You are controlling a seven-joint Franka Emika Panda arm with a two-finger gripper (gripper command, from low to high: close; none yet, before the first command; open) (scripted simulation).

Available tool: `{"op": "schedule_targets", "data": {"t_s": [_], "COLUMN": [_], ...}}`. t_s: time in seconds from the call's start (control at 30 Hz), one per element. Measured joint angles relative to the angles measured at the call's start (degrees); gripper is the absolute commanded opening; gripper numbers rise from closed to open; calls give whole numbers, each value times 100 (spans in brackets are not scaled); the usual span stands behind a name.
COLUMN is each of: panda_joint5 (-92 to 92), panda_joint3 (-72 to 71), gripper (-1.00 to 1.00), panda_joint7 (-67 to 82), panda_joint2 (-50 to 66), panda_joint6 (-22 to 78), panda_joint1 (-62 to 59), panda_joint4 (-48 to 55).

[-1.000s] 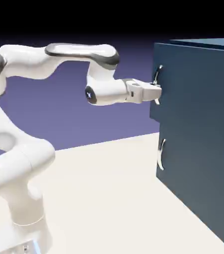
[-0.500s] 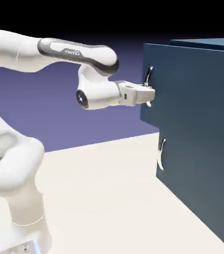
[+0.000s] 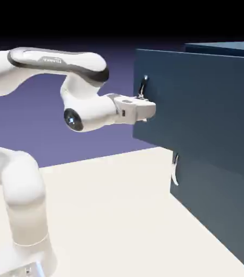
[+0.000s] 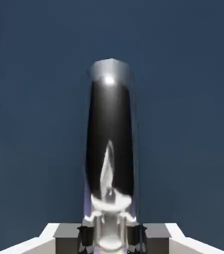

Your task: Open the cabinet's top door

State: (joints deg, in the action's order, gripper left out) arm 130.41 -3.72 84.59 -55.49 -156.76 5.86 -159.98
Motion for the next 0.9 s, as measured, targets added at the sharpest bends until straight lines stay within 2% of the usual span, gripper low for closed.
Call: {"op": "schedule_targets", "data": {"t_s": [0.23,0.47,0.67,0.9], "panda_joint5": [-1747,-3496,-4988,-6727], "panda_joint3": [850,1419,1983,3144], "gripper": [-100,-100,-100,-100], "panda_joint7": [-1033,-2239,-3190,-3854], "panda_joint2": [-951,-1786,-2407,-2808], "panda_joint6": [-72,221,1037,2598], "panda_joint1": [552,515,-31,-950], "panda_joint4": [-573,-1049,-1357,-1366]}}
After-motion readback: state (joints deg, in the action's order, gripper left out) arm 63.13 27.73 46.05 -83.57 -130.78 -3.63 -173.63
